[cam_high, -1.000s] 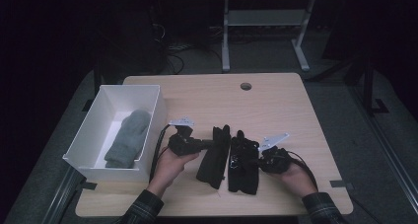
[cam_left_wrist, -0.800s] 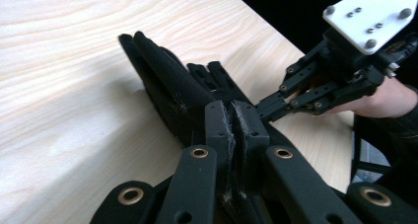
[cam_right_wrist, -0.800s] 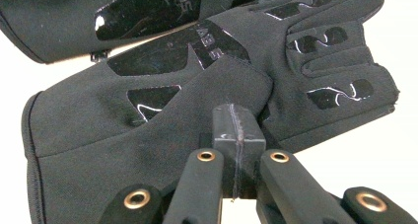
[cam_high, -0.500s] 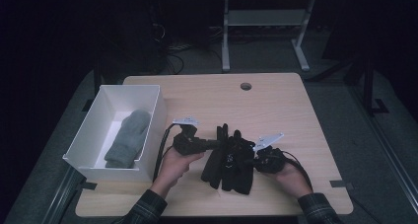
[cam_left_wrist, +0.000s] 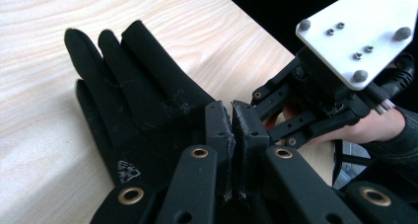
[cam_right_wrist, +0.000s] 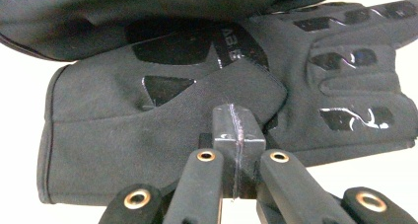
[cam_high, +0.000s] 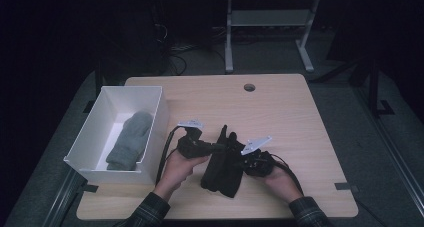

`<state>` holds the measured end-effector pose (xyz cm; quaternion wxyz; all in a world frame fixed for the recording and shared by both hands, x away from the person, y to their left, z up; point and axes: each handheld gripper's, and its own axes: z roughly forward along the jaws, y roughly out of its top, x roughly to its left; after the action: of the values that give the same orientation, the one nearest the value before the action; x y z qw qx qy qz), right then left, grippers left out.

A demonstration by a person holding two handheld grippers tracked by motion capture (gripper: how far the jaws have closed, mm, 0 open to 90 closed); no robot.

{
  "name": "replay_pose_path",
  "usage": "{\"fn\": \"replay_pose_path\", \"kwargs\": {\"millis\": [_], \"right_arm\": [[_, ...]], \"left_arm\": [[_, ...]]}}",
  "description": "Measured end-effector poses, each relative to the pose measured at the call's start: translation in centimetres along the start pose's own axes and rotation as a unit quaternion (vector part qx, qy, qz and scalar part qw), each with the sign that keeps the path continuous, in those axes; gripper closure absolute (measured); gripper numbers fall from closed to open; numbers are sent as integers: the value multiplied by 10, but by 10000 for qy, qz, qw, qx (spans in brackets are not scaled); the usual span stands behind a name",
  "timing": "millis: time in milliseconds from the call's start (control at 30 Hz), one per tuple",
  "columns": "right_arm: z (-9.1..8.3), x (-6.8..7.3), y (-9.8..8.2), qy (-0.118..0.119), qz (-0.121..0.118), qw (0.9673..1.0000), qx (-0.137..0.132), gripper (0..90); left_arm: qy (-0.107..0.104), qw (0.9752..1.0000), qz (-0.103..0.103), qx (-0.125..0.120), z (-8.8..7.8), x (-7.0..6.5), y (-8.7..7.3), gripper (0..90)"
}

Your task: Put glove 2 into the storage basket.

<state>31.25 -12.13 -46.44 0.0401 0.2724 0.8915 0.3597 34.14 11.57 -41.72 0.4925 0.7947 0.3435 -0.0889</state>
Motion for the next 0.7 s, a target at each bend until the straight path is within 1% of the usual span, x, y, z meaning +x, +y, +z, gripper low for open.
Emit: {"fn": "replay_pose_path", "kwargs": {"millis": [67,133,200,233,300,367,467,533,567,600,667,700], "right_arm": [[2,2,2,14,-1,10000,-16,900],[8,6,6,54,18,10000,-62,900],[11,8,9,54,-22,9999,-85,900],[13,9,9,68,-27,9999,-122,900],[13,9,9,78,-23,9999,-148,900],[12,9,9,62,-38,9999,-130,900],[3,7,7,10,-53,9998,-171,900],[-3,5,5,-77,-48,9999,-130,900],[-5,3,3,-84,-35,9999,-135,900],[-6,2,1,-75,28,9999,-106,900],[-4,0,0,-89,-16,9999,-68,900],[-3,0,0,-82,7,10000,-55,900]], "left_arm": [[0,10000,16,30,1,0,-1,862],[-17,10000,36,88,4,0,-2,862],[-19,9999,67,115,5,0,-3,862],[-25,9998,111,188,7,0,-4,862],[-13,9997,96,203,8,0,-4,862],[-27,9997,80,210,9,1,-6,862],[-2,9997,36,226,9,2,-7,862],[-14,9998,18,213,9,3,-7,862],[-22,9998,6,207,9,3,-7,862],[-21,9998,15,214,9,3,-7,862],[-33,9998,20,218,10,1,-7,862],[-17,9997,61,241,11,1,-7,862]]}}
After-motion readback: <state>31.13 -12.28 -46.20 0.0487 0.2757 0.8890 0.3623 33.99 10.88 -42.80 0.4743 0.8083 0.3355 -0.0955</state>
